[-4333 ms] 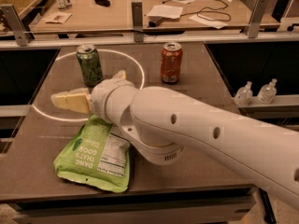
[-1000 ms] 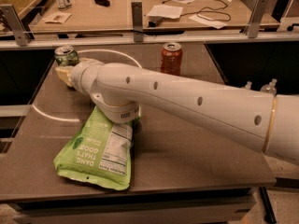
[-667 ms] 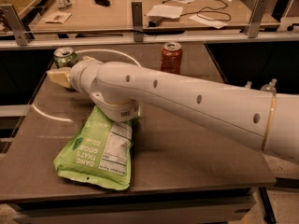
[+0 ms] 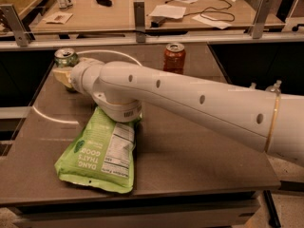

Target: Move green can near coke can

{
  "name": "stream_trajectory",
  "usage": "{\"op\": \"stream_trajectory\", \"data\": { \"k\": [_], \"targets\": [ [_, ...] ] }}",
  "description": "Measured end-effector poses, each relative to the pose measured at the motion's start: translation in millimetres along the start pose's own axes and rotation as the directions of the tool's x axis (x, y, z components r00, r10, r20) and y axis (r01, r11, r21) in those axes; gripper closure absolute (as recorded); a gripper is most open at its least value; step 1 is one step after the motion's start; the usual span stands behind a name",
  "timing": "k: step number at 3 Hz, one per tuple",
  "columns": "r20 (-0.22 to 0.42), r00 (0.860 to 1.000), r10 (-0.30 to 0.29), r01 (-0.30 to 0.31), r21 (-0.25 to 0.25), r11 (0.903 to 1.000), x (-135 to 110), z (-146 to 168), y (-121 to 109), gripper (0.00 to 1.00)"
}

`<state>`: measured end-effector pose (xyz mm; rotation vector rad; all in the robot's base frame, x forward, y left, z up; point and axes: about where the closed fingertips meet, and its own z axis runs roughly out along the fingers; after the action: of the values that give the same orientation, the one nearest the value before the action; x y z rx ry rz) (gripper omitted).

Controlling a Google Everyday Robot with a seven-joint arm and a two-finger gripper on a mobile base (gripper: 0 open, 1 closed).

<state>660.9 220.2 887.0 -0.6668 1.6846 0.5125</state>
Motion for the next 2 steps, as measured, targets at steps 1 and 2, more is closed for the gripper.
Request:
{"op": "stream_trajectory", "data": {
  "k": [1,2],
  "targets": [
    [0.01,1.0,-0.004,0.004,-0.01,0.9999,-4,0,0,0.64],
    [0.006,1.0,-0.014,0.014,-0.02,0.9997,-8,-13,-7,0.88]
  ]
}}
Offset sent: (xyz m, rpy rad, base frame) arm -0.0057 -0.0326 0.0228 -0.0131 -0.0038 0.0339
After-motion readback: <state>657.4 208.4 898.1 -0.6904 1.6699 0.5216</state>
